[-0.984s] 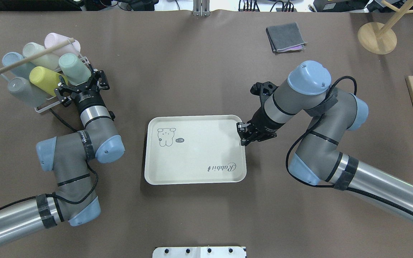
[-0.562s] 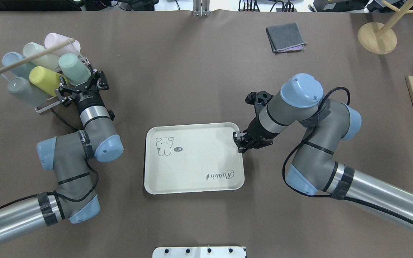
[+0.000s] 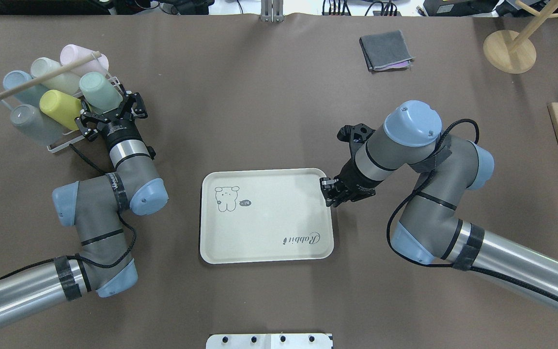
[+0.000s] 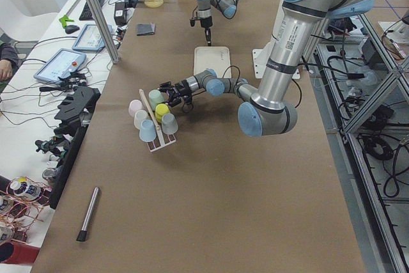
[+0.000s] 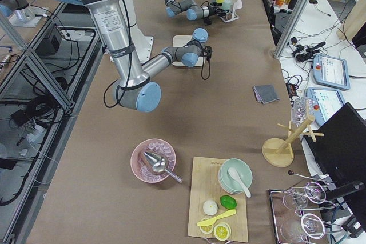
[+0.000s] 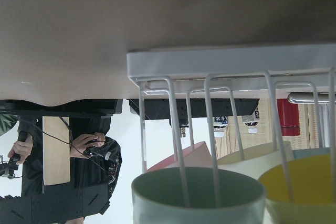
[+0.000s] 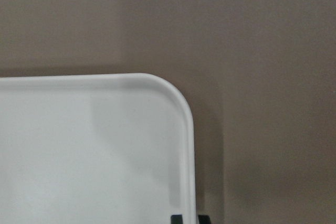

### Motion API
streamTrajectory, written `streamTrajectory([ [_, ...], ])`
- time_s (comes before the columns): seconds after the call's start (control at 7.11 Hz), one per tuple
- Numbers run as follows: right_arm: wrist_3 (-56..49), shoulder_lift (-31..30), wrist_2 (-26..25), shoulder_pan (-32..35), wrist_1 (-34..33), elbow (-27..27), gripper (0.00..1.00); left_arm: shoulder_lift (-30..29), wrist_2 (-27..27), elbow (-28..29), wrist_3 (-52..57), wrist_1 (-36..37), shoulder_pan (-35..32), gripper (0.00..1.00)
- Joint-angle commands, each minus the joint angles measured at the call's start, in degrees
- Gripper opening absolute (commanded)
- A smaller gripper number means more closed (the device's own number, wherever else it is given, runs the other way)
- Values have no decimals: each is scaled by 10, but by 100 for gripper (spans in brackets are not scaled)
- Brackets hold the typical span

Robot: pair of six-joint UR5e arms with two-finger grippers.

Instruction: Pick up and place green cup on tray

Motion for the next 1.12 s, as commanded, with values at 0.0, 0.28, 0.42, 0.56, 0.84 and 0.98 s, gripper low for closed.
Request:
streamTrajectory([
  [0.0, -6, -48, 17, 49, -5, 37, 100, 0, 0, 4, 0, 0, -1, 97],
  [0.28, -43, -135, 51, 121, -6, 85, 100, 0, 0, 9, 0, -1, -1, 97],
  [0.42, -146, -198, 53, 168, -6, 100, 100, 0, 0, 10, 0, -1, -2, 96],
  [0.56, -253, -256, 59, 222, -15, 102, 100, -3, 0, 12, 0, -1, -2, 73],
  [0.84, -440, -341, 108, 350, -79, 102, 100, -3, 0, 12, 0, 0, -2, 63],
  [0.98, -547, -349, 116, 408, -154, 103, 100, -4, 0, 11, 1, 0, -2, 63],
])
